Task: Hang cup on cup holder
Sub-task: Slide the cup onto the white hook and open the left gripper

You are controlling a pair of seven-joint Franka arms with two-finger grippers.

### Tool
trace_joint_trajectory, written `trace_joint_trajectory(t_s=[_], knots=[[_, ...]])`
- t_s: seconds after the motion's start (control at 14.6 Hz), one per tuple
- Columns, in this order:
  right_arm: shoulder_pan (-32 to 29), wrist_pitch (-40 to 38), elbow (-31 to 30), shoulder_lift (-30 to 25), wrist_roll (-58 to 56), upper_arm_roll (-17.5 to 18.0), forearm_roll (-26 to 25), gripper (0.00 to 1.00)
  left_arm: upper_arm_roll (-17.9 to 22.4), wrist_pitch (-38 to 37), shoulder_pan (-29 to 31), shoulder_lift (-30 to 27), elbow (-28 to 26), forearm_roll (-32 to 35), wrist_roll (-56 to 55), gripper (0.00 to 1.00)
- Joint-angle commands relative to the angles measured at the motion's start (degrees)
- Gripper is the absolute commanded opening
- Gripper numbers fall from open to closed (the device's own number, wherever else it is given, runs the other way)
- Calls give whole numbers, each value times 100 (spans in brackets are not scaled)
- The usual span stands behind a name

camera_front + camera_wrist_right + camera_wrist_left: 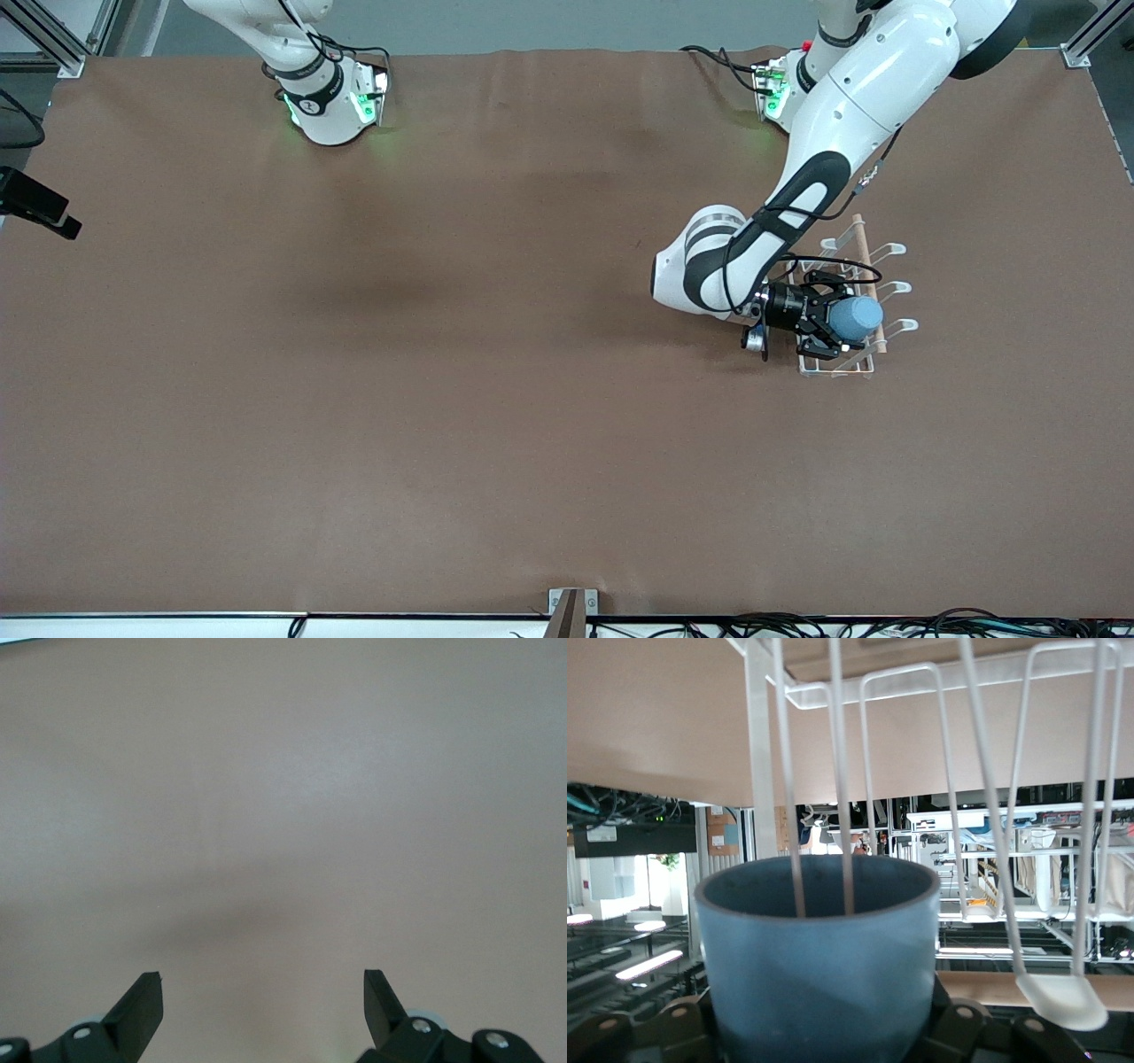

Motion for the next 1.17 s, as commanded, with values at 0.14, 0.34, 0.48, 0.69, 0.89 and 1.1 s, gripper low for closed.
trace_joint_trajectory(t_s=[0.14,0.34,0.48,0.69,0.89,1.1], knots=[[-14,-56,87,-1,-72,-20,-42,100,38,-201,-45,-23,132,-101,-247,99],[3,-56,87,-1,-55,-20,-51,100,29,-369,-72,-58,342,-180,-212,99],[-23,-56,87,-9,-63,-28,-51,100,20,-448,-81,-128,596,-190,-438,98],[-32,-56,87,-9,-55,-37,-59,100,-67,-572,-37,-408,1211,-687,-1020,100],[-41,-12,87,17,7,-37,-59,100,-234,-572,-37,-620,1949,-1215,-1108,100],[-93,5,78,34,-28,-46,-41,100,-261,-572,-37,-813,2424,-1752,-1502,100]])
